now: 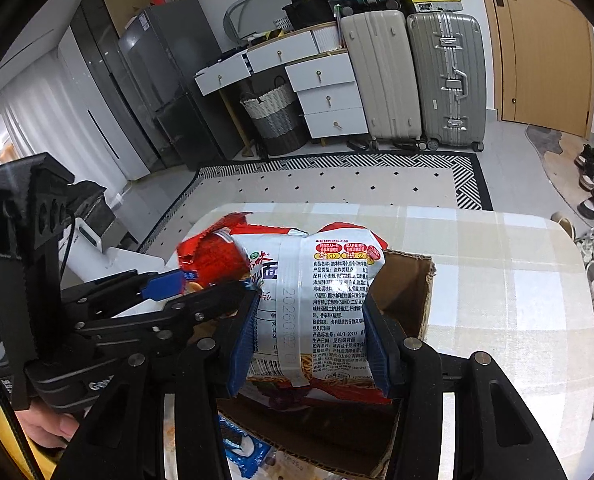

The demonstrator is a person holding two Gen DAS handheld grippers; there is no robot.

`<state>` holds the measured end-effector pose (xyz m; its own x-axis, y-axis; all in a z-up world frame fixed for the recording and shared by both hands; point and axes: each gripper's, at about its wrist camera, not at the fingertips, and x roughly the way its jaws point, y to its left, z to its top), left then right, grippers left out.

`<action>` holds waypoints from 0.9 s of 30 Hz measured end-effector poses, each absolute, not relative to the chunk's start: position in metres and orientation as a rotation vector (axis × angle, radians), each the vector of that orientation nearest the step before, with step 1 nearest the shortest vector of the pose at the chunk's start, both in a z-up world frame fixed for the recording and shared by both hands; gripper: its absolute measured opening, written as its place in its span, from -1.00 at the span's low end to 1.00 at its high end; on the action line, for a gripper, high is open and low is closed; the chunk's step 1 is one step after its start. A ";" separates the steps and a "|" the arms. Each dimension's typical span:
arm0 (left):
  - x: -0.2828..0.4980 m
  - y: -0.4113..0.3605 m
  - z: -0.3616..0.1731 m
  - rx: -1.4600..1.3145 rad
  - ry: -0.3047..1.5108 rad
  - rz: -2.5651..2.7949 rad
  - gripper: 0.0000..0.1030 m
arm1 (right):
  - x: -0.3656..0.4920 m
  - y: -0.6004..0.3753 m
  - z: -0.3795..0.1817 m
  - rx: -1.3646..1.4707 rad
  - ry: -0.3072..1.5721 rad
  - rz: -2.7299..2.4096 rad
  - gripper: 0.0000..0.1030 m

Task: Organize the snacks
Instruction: 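Open both tools to drop the bags into the box, then withdraw both tools from the box back toward the snack pile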

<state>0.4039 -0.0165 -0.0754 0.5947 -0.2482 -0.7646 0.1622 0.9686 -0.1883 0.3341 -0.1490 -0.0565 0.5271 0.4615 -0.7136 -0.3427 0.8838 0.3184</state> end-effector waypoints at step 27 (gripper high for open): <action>0.335 0.028 -0.042 -0.116 0.853 -0.173 0.25 | 0.321 -0.144 -0.048 0.120 0.888 0.425 0.00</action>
<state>0.3353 0.0281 -0.0421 0.6453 -0.1975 -0.7380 0.1051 0.9798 -0.1704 0.3208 -0.1445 -0.0482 0.5535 0.4079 -0.7262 -0.3097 0.9101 0.2752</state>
